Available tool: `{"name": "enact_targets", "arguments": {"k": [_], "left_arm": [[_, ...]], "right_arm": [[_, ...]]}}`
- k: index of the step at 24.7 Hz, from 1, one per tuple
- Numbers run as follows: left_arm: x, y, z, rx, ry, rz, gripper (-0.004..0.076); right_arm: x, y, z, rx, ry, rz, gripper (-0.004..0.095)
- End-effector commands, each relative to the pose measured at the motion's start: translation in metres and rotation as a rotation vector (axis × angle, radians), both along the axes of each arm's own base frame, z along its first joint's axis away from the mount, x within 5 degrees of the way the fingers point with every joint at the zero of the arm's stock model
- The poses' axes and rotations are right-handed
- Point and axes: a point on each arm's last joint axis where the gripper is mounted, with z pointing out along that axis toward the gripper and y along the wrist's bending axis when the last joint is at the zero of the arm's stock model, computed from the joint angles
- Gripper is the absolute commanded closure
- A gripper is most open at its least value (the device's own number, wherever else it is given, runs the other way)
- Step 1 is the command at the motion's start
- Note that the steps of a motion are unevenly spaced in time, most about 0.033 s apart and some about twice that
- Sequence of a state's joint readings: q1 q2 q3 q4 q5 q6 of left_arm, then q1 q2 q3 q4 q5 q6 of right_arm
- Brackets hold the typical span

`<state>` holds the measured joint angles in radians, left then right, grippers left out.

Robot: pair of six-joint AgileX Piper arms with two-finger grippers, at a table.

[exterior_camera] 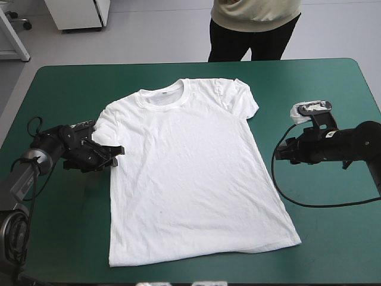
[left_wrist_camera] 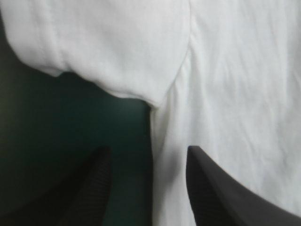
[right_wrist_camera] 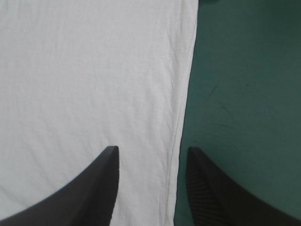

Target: Fold the cloth

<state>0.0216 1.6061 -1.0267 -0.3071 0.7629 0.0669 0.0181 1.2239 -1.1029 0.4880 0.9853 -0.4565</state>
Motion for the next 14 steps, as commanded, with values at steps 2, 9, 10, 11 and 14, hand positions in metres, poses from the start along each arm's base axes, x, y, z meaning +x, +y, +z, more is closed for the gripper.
{"name": "enact_targets", "arguments": {"k": [2,9,10,11,14], "left_arm": [[0.008,-0.005,0.000,-0.025,-0.014,-0.031,0.0369],[0.007,-0.033,-0.019,0.048,0.049,-0.215,0.0486],[0.007,-0.033,-0.019,0.075,0.054,-0.227,0.0525],[0.006,-0.031,-0.020,0.119,0.069,-0.226,0.0630],[0.005,-0.028,-0.021,0.146,0.080,-0.226,0.0731]], "right_arm": [[0.003,-0.001,0.019,0.030,-0.114,-0.030,0.0488],[0.004,-0.002,0.020,0.006,-0.133,-0.033,0.0490],[0.004,-0.002,0.020,0.006,-0.131,-0.032,0.0490],[0.004,-0.002,0.020,0.000,-0.135,-0.025,0.0490],[0.004,-0.002,0.020,-0.011,-0.147,-0.010,0.0490]]}}
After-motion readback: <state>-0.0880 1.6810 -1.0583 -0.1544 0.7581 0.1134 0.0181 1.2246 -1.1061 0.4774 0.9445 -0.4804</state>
